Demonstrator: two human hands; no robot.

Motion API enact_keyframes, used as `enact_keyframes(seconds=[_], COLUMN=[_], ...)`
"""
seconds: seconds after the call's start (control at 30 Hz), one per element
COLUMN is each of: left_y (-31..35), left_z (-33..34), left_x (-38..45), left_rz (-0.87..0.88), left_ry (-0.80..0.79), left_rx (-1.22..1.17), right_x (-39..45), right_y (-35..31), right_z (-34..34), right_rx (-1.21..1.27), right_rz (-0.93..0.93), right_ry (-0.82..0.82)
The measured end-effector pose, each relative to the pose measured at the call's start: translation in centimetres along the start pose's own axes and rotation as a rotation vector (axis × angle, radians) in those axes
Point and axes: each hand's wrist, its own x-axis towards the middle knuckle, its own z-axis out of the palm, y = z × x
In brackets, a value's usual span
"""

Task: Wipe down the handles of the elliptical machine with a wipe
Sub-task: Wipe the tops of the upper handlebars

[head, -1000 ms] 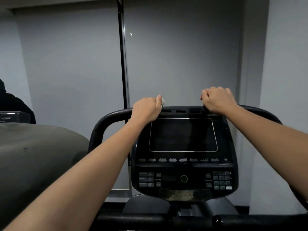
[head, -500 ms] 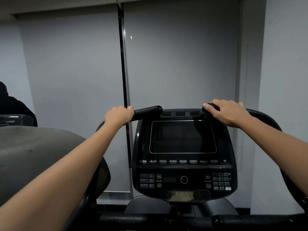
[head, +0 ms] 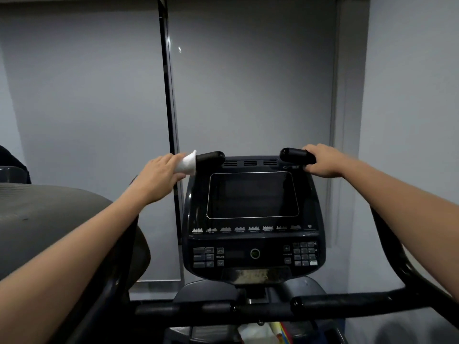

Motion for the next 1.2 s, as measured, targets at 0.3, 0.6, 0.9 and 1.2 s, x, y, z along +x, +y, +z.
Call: enact_keyframes(seconds=[0.3,0.6,0.9,1.2], left_y=[4.4,6.1,2.3,0.5], left_z=[1.4,1.0,-0.9,-0.6], left_x=[2.8,4.7,4.0,1.7], left_rz=[-0.013,0.111,-0.034,-0.001], left_ry=[0.024,0.008,-0.207,-0.077], left_rx=[0.188,0.216,0.034,0.184], right_x=[0.7,-0.2,-0.9,0.0], right_y=[-0.9,-1.3,-1.1,-0.6], right_z=[0.4,0.5,0.4,1.4], right_rx=[-0.117,-0.116,-0.096,-0.103], right_rz=[0.052,0.065,0.051,0.036], right_ry=[-0.017,0.017,0.030,0.077])
